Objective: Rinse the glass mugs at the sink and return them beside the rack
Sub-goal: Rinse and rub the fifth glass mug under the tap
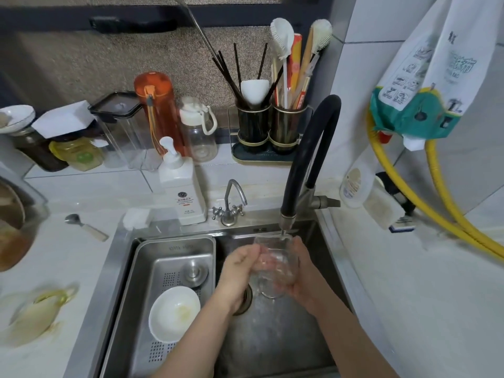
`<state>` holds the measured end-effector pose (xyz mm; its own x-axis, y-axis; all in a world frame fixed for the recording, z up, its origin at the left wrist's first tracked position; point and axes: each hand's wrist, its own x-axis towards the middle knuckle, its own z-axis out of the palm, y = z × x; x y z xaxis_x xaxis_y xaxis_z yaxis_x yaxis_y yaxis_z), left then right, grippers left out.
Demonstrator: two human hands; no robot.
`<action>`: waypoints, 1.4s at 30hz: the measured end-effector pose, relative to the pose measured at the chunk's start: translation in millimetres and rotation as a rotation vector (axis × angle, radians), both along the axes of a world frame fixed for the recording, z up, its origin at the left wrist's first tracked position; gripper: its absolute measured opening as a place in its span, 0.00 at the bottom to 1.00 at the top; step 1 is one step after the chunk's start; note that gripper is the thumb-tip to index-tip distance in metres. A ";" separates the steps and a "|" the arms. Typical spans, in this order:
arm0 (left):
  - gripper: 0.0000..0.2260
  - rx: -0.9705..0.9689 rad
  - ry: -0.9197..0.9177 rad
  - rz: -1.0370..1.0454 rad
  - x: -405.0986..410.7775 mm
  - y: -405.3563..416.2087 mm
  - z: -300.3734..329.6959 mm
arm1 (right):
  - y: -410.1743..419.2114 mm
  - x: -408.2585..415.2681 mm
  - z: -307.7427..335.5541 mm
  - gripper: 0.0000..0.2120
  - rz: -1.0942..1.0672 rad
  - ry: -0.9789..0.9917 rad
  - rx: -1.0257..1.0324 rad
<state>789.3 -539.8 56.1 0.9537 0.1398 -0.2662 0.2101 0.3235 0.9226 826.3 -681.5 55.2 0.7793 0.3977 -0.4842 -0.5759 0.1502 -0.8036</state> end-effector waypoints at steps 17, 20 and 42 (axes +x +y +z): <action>0.14 -0.456 0.603 0.161 15.1 5.8 -6.2 | 7.9 10.1 1.2 0.21 0.057 -0.164 0.136; 0.08 -0.230 0.547 0.158 13.8 6.6 -10.8 | 7.9 7.0 4.6 0.14 -0.086 -0.188 0.101; 0.08 0.294 0.108 0.050 -12.9 -1.2 1.8 | 1.9 13.5 -1.9 0.19 0.023 -0.472 -0.406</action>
